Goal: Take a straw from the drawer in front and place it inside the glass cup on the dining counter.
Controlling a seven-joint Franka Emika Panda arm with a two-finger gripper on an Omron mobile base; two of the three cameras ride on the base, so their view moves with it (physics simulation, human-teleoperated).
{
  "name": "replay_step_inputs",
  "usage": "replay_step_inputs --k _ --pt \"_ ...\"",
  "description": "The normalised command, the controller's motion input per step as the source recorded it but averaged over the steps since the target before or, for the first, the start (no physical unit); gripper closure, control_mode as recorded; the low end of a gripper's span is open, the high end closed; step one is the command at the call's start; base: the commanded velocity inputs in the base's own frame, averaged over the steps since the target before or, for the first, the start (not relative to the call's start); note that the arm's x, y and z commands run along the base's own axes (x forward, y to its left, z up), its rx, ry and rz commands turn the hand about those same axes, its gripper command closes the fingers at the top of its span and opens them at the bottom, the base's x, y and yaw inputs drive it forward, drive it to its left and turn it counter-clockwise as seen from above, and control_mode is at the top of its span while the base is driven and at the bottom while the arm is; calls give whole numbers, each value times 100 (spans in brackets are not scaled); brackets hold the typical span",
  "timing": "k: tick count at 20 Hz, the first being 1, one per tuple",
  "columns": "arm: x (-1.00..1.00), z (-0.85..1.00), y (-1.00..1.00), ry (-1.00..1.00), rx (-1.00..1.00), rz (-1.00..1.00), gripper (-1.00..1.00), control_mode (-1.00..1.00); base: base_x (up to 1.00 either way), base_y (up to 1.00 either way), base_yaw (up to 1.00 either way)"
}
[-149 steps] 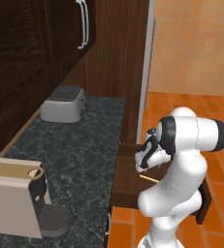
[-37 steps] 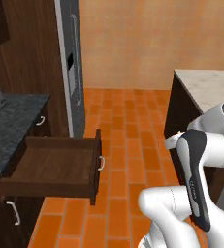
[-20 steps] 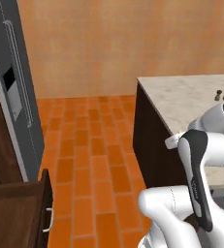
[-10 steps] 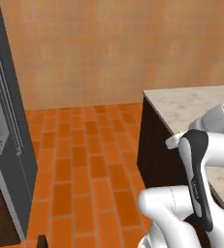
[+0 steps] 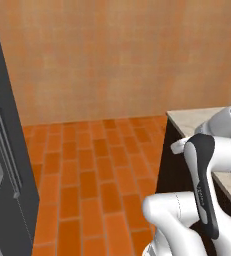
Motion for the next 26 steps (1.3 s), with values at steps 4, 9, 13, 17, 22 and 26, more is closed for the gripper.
replay_step_inputs --k 4,9,13,17,22,26 --pt "0 0 0 0 0 0 100 100 100 25 0" --pt "0 0 0 0 0 0 100 100 100 21 -2" --pt "0 0 0 0 0 0 100 100 100 11 -6" --pt "0 0 0 0 0 0 100 100 100 2 -10" --pt "0 0 0 0 0 0 100 100 100 0 -19" --pt "0 0 0 0 0 0 100 100 100 6 -34"
